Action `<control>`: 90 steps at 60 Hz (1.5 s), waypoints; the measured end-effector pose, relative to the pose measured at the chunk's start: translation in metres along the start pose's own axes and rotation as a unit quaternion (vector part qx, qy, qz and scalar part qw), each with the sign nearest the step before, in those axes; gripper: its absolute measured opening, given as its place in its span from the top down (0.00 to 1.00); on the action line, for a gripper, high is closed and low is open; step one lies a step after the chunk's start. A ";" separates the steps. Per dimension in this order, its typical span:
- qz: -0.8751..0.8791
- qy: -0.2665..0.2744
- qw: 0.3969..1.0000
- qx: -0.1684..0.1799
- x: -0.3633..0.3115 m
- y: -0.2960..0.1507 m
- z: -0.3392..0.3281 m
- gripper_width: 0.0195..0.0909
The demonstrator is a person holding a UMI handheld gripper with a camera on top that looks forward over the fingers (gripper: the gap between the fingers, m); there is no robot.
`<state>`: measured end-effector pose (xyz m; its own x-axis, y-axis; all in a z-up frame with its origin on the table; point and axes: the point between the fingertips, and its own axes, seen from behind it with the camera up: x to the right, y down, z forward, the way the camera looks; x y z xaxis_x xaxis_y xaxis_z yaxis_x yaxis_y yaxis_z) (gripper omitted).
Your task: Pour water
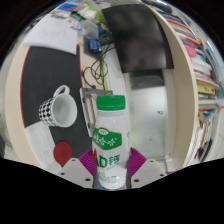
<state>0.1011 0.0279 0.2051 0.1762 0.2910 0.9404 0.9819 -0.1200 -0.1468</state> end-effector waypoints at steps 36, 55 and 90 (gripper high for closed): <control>0.651 -0.068 0.749 0.100 -0.037 0.030 0.039 0.75; 0.652 -0.051 0.749 0.106 -0.083 0.030 0.058 0.71; 0.642 -0.086 0.762 -0.002 -0.141 0.040 -0.027 0.09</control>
<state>0.1133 -0.0431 0.0747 0.9982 0.0515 -0.0314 -0.0074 -0.4125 -0.9109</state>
